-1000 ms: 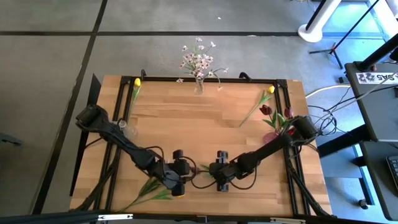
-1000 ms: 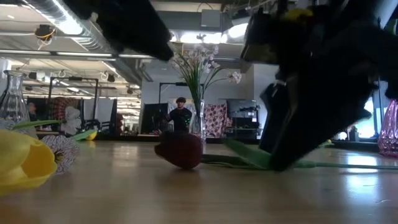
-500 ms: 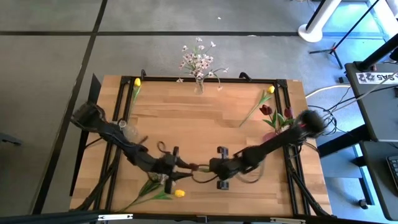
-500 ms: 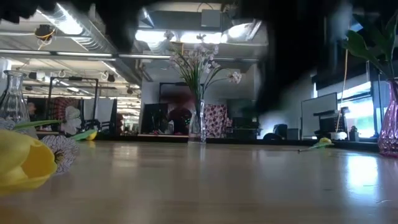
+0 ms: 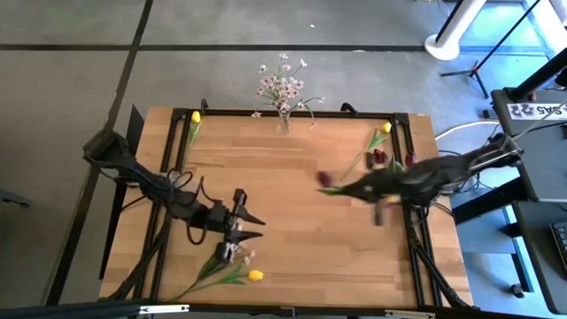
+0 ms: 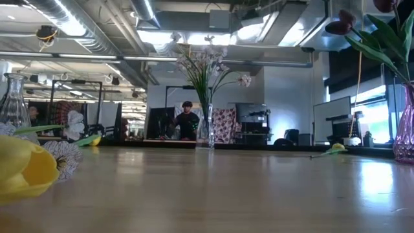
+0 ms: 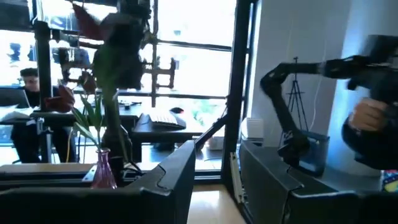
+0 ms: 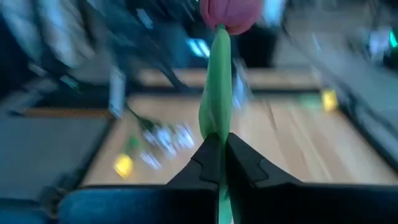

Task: Sort flowers into vase by color
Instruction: Put the red flower into the purple vase

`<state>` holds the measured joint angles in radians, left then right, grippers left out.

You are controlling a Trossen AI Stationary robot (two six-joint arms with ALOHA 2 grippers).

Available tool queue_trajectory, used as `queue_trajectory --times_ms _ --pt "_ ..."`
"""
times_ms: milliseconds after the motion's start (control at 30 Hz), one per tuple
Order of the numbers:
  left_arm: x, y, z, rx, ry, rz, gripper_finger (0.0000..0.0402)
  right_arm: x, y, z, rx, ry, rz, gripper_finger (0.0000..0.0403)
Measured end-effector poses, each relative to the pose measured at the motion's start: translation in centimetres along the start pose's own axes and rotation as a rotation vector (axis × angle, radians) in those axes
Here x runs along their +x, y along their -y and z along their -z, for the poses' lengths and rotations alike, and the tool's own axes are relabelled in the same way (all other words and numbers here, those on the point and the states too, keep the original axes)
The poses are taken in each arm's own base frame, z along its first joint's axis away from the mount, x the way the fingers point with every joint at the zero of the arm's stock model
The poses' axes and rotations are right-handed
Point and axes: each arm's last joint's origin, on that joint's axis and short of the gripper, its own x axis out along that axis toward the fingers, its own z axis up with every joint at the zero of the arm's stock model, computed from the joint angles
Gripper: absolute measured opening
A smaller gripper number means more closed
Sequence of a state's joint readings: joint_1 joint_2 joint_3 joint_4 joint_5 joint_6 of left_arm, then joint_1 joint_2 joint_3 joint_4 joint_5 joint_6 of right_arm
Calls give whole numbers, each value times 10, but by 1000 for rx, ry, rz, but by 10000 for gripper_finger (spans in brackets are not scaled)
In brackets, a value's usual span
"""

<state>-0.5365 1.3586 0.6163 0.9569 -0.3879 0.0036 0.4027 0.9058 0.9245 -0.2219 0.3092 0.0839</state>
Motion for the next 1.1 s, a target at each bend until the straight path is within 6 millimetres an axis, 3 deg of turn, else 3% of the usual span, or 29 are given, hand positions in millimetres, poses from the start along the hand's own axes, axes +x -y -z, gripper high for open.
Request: queue_trajectory --times_ms 267,400,500,633,700,900,1100 --pt "10 -29 -2 20 32 7 121 -107 25 25 -35 331 -142 5" --pt "16 -39 1 59 30 139 121 -146 42 47 -57 459 -233 8" --pt "24 -44 3 75 27 133 121 -169 55 59 -56 522 -259 4" --pt "38 -52 9 112 13 102 121 -173 58 62 -99 421 -239 6" --pt "44 -55 13 120 8 90 121 -176 59 56 -87 454 -243 7" --pt "62 -68 26 142 3 43 121 -174 60 64 -129 392 -205 4" --pt "67 -79 36 143 -20 11 121 -166 58 72 -166 348 -165 7"
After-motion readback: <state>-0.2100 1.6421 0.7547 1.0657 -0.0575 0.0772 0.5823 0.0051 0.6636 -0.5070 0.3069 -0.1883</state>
